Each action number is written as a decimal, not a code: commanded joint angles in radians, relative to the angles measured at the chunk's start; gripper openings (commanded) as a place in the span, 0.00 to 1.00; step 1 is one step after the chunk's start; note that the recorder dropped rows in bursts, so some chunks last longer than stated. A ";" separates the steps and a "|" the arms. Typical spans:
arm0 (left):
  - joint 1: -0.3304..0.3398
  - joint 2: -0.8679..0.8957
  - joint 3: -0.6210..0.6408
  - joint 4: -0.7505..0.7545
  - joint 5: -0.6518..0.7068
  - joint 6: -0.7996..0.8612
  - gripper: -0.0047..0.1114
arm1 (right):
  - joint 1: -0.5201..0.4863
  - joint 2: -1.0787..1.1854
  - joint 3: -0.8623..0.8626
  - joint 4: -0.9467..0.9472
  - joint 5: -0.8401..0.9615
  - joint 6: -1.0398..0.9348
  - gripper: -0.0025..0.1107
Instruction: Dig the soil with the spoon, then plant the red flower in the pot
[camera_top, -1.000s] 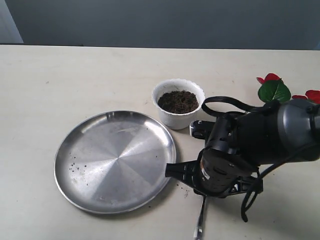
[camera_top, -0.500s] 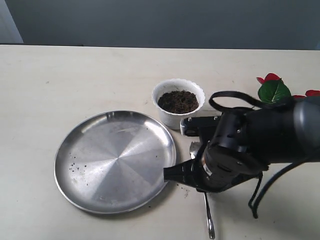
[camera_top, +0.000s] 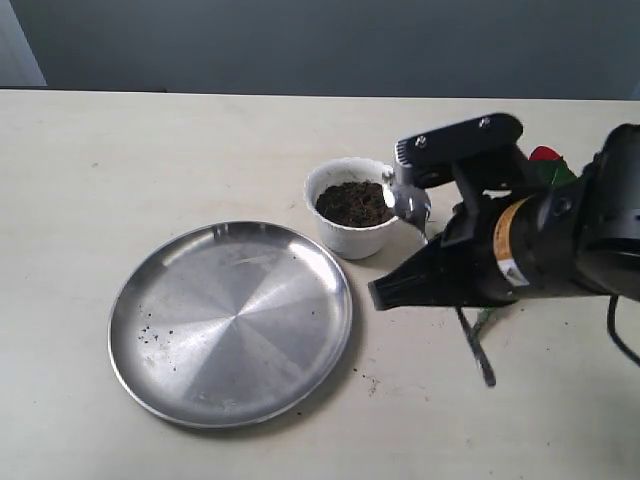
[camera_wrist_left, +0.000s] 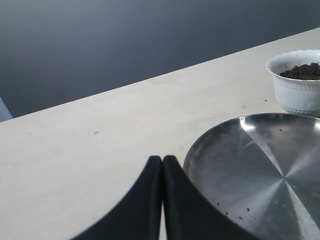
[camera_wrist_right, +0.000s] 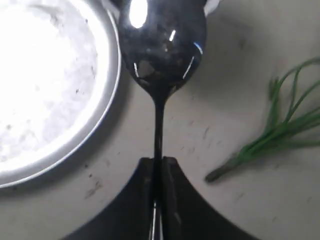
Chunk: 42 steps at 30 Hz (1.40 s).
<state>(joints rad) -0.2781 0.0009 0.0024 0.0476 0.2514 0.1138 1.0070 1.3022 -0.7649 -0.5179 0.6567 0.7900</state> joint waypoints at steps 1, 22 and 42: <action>-0.005 -0.001 -0.002 -0.008 -0.013 -0.002 0.04 | 0.000 -0.053 0.002 -0.393 -0.072 -0.088 0.02; -0.005 -0.001 -0.002 -0.008 -0.013 -0.002 0.04 | -0.042 0.460 -0.031 -1.226 0.107 -0.477 0.02; -0.005 -0.001 -0.002 -0.008 -0.013 -0.002 0.04 | -0.019 0.558 -0.259 -0.818 0.236 -0.738 0.02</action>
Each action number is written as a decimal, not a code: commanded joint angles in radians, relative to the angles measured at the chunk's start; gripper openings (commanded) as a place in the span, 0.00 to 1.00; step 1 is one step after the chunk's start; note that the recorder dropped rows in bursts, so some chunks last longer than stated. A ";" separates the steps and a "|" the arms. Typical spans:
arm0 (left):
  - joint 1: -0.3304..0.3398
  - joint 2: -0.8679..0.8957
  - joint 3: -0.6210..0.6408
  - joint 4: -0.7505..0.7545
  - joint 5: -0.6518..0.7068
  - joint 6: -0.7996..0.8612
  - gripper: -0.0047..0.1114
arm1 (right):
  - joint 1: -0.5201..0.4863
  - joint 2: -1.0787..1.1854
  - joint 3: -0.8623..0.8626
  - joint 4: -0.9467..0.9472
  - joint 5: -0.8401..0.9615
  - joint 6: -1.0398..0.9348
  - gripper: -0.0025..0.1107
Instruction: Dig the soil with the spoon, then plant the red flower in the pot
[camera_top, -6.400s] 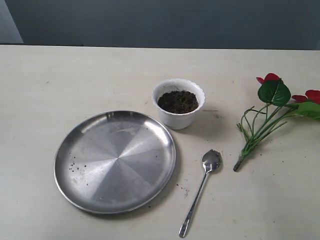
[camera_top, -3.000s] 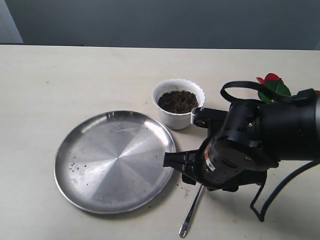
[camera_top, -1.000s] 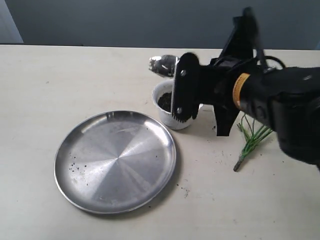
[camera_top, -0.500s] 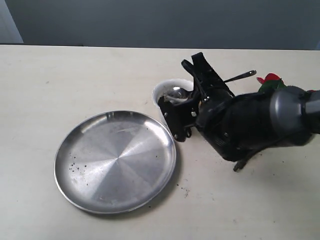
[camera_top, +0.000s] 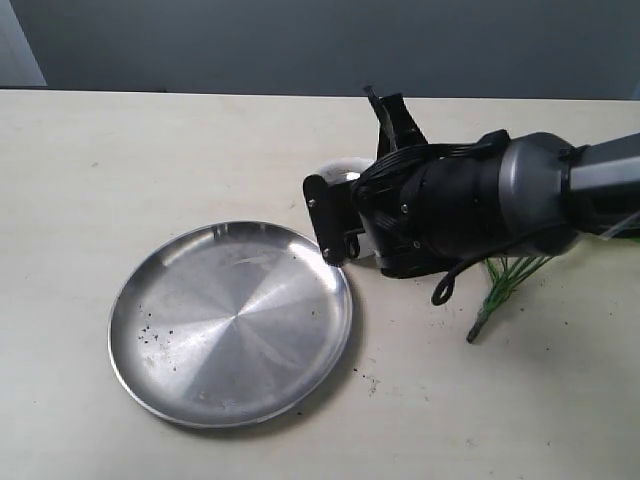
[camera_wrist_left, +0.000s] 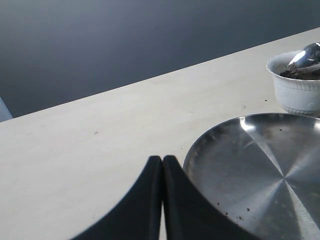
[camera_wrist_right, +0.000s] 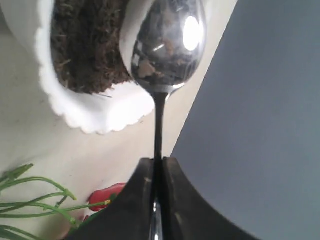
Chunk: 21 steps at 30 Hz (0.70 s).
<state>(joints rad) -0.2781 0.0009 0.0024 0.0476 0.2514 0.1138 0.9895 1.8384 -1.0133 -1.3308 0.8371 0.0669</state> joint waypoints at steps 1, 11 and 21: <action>-0.005 -0.001 -0.002 -0.008 -0.013 -0.002 0.04 | -0.002 0.026 -0.010 -0.005 0.083 -0.011 0.02; -0.005 -0.001 -0.002 -0.008 -0.013 -0.002 0.04 | 0.031 -0.055 -0.010 0.062 0.137 0.094 0.02; -0.005 -0.001 -0.002 -0.008 -0.013 -0.002 0.04 | 0.012 -0.024 -0.010 0.151 0.133 0.171 0.02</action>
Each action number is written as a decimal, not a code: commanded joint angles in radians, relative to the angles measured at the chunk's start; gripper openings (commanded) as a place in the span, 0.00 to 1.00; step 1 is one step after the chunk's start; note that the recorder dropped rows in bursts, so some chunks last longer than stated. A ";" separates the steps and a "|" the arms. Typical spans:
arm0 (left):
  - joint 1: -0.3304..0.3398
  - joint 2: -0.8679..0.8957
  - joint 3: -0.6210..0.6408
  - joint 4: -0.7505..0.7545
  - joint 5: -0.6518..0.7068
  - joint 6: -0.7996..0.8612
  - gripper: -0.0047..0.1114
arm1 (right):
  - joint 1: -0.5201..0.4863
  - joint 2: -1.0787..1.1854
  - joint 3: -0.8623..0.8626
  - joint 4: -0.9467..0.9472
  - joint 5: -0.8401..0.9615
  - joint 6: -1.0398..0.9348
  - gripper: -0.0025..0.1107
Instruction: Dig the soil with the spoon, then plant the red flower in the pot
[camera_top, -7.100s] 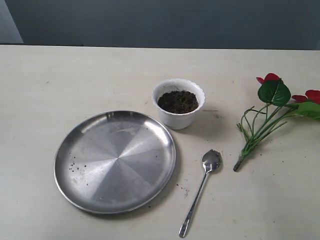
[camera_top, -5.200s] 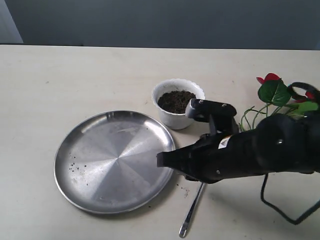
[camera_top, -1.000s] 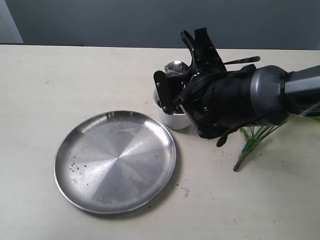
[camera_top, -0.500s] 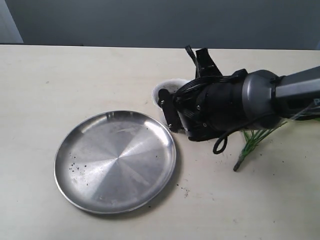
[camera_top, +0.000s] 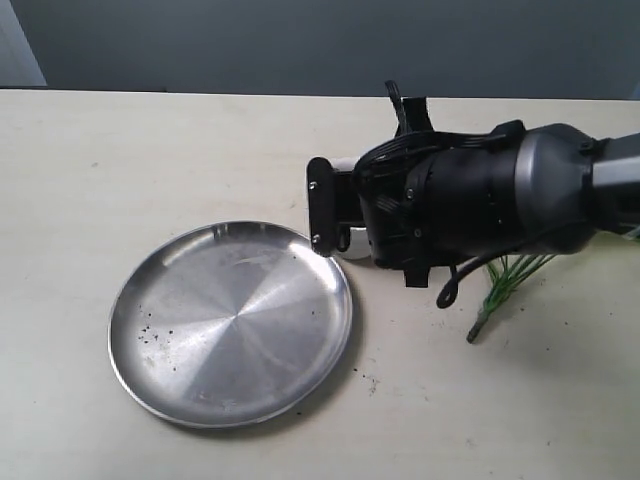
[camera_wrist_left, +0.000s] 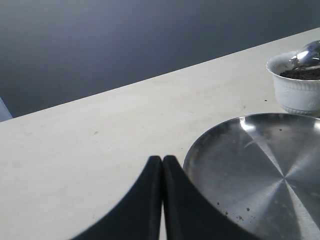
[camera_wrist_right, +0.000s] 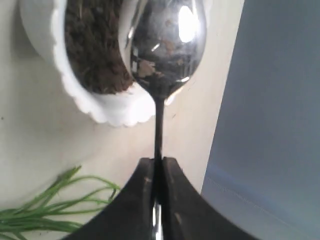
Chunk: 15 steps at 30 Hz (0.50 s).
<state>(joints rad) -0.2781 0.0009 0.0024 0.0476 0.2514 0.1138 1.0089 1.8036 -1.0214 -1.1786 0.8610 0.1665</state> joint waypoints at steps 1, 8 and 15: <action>-0.005 -0.001 -0.002 -0.008 -0.013 -0.002 0.04 | 0.002 0.000 -0.002 -0.004 0.128 0.096 0.02; -0.005 -0.001 -0.002 -0.008 -0.013 -0.002 0.04 | 0.126 -0.180 -0.002 0.151 0.015 0.151 0.02; -0.005 -0.001 -0.002 -0.008 -0.013 -0.002 0.04 | 0.081 -0.193 -0.064 0.644 -0.308 -0.033 0.02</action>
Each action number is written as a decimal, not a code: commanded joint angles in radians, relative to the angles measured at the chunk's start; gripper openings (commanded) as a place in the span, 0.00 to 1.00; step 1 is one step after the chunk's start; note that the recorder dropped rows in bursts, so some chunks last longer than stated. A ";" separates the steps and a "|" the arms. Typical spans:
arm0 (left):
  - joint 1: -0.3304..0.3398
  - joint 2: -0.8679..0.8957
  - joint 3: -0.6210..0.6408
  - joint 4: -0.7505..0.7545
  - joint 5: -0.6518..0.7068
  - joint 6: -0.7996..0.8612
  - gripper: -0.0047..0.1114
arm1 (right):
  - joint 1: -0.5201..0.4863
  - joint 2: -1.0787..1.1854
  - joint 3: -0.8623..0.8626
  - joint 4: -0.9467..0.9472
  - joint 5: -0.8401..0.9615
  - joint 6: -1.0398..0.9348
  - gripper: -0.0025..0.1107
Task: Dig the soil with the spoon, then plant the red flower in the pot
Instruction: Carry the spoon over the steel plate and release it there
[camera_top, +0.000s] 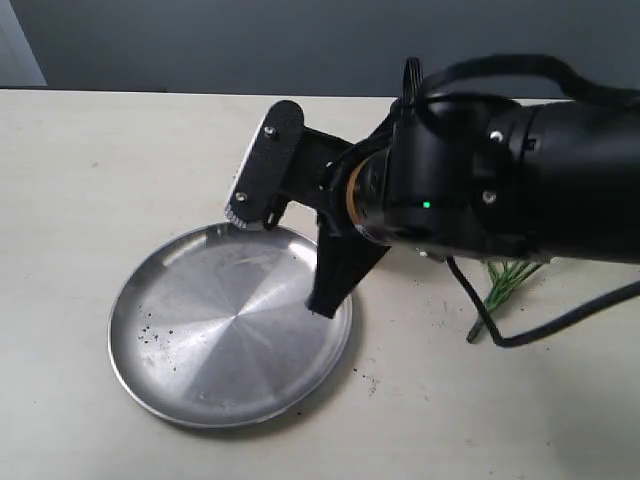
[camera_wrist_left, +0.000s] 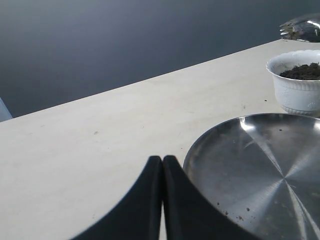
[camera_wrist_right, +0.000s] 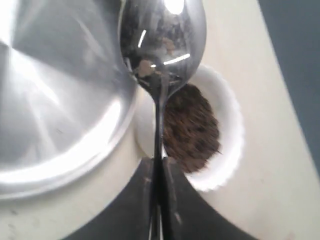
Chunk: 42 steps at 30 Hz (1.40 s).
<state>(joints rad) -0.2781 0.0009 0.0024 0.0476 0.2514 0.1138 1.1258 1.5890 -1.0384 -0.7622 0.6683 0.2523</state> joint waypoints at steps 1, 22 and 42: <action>-0.005 -0.001 -0.002 -0.008 -0.013 -0.002 0.04 | -0.044 0.045 -0.079 0.294 -0.118 -0.171 0.02; -0.005 -0.001 -0.002 -0.006 -0.013 -0.002 0.04 | -0.060 0.504 -0.405 0.707 -0.006 -0.436 0.02; -0.005 -0.001 -0.002 -0.006 -0.013 -0.002 0.04 | -0.060 0.514 -0.405 0.702 -0.068 -0.380 0.02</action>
<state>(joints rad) -0.2781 0.0009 0.0024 0.0476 0.2514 0.1138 1.0706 2.1097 -1.4371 -0.0534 0.6024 -0.1321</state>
